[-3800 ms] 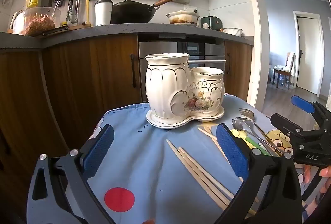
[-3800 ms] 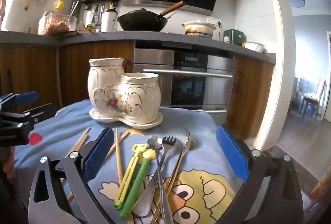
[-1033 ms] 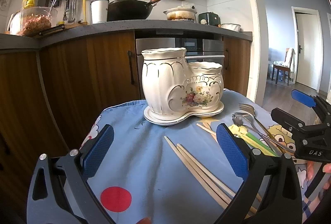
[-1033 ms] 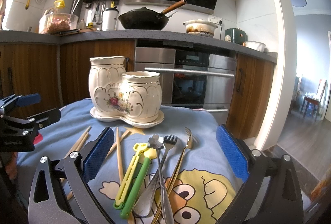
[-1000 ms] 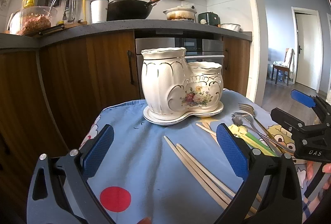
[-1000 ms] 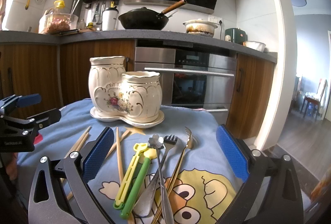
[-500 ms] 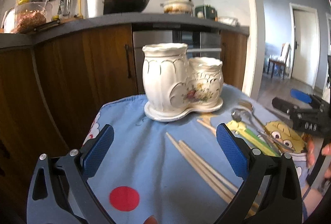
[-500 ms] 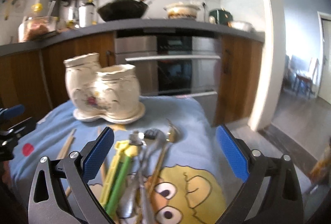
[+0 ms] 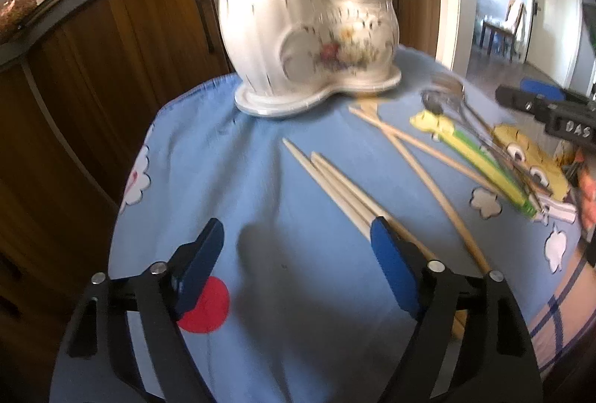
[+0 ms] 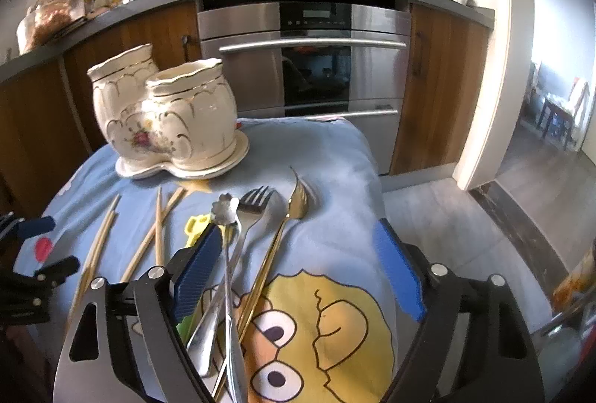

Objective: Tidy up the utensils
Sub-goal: 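Grasp a wooden chopstick with the left tool while the right tool grasps the gold fork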

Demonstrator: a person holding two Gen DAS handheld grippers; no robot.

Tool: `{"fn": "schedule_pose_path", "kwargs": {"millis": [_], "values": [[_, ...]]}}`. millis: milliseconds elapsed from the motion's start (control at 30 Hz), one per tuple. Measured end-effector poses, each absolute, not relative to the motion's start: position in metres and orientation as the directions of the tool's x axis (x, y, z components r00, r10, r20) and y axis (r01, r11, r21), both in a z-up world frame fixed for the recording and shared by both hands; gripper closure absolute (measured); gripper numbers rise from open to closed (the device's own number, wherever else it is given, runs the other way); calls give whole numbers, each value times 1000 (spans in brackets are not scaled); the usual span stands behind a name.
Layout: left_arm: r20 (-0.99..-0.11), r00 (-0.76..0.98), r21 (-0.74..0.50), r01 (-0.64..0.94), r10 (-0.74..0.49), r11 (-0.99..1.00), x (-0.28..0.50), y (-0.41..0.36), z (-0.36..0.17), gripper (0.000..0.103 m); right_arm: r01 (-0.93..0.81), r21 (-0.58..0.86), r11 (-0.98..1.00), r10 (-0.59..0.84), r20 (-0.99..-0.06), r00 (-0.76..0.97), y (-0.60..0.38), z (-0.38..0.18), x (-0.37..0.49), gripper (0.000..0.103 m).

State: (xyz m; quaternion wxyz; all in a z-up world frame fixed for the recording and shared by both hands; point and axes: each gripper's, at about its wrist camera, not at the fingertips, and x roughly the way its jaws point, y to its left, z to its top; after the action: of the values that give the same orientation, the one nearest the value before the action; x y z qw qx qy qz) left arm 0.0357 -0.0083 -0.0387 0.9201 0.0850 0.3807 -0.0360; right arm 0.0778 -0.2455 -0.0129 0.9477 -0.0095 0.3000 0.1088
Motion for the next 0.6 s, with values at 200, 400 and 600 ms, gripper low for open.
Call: {"fn": "schedule_pose_path", "kwargs": {"millis": [200,400,600], "values": [[-718,695,145,101,34,984,44,-10,-39,27,-217,35,975,197,-579,791,-244,-14,79,21],[-742,669,142,105,36,984,53,-17,-37,32,-216,42,976,198,-589,783,-245,-14,83,21],[-787,617,114,99,29,989,66,-15,-35,45,-200,52,978,189,-614,766,-248,-12,93,26]]}}
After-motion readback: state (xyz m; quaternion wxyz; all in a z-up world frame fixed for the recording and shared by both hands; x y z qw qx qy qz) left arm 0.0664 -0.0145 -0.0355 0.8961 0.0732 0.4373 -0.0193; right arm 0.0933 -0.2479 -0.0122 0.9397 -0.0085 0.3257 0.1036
